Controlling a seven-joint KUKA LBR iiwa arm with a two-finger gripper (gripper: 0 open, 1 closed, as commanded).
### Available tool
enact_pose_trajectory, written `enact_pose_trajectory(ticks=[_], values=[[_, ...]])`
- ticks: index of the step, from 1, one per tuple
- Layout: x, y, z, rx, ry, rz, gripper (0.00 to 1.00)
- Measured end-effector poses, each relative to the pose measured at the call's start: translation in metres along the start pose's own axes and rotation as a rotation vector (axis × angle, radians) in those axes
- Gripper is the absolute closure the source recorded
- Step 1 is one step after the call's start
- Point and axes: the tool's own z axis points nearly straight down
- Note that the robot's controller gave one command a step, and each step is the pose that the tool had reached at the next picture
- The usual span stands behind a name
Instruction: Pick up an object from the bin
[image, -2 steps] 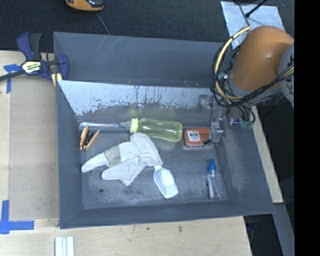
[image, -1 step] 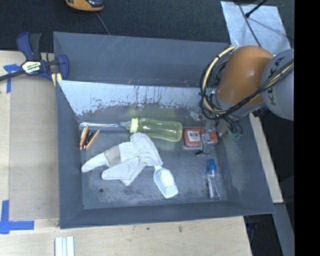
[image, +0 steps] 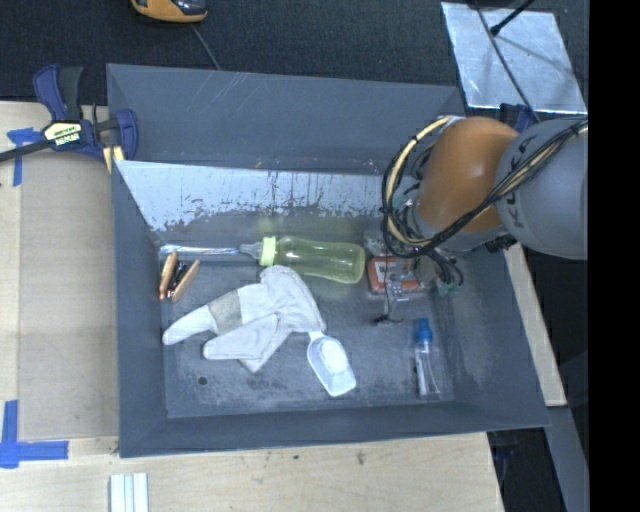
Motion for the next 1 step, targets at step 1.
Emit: enact_pose_trajectory(ticks=[1], values=[[-0.0035,0.0003,0.0144,0.001,-0.011,0.010,1.00]])
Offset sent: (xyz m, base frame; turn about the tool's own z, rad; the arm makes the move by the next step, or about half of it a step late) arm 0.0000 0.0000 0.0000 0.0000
